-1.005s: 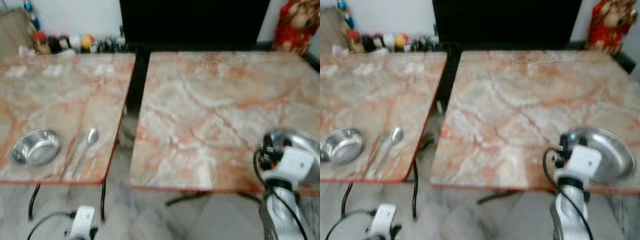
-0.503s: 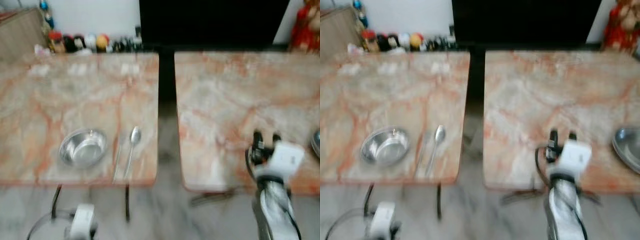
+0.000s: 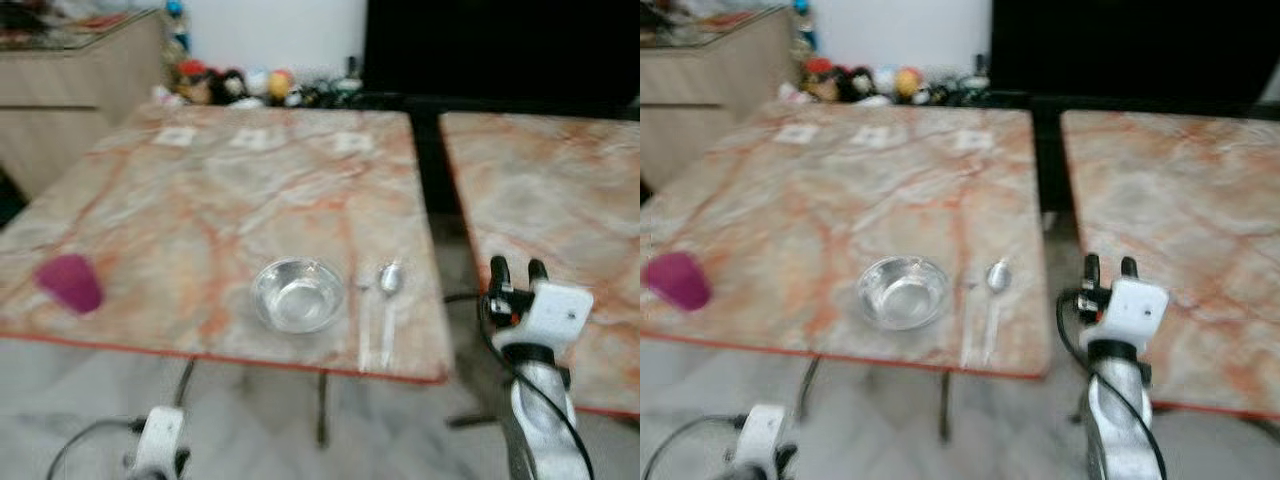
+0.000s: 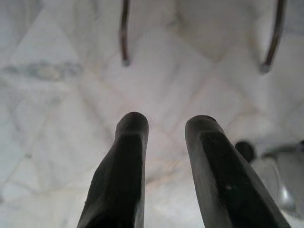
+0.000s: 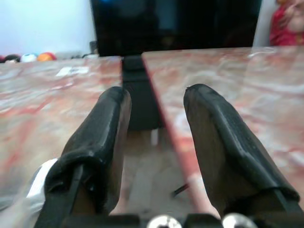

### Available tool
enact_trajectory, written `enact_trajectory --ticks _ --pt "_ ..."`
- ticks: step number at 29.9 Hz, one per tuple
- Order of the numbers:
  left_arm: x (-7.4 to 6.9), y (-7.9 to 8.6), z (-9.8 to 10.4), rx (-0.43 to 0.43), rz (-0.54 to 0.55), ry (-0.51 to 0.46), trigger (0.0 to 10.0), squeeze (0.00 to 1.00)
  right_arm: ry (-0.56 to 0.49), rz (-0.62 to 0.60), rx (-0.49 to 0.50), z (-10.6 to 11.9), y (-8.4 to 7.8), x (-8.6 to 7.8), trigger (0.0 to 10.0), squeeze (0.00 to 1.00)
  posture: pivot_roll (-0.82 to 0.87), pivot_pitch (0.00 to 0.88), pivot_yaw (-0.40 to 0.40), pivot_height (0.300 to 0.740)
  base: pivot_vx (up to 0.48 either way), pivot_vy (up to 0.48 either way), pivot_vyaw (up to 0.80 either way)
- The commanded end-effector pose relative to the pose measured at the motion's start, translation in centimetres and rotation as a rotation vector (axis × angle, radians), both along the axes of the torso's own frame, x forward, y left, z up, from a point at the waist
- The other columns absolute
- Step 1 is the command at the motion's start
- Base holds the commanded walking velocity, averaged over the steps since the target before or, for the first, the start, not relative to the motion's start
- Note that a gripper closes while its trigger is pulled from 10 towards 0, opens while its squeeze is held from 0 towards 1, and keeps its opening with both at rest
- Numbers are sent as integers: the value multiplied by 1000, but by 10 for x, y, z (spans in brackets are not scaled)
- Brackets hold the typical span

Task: Setting the table

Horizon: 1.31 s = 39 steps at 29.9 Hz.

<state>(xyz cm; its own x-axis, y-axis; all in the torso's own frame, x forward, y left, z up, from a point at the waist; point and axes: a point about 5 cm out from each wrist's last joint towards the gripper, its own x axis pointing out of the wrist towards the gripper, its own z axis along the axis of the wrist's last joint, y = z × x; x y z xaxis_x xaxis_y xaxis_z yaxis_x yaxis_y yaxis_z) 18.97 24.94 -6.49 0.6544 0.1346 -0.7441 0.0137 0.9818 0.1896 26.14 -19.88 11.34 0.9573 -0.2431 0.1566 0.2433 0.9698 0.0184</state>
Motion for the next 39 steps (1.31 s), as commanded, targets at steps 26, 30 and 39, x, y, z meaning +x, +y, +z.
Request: enact_trajectory --ticks 26,30,39 --pt "9 -3 5 30 -70 -27 10000 0 -33 14 23 6 3 3 10000 0 43 27 -12 740 0 166 0" --pt "9 -3 5 29 -70 -28 10000 0 -32 14 26 6 4 4 10000 0 43 27 -12 740 0 -480 0" --pt "10 -3 5 24 -56 -32 10000 0 22 40 64 -2 9 6 10000 0 41 27 -13 740 0 -53 0"
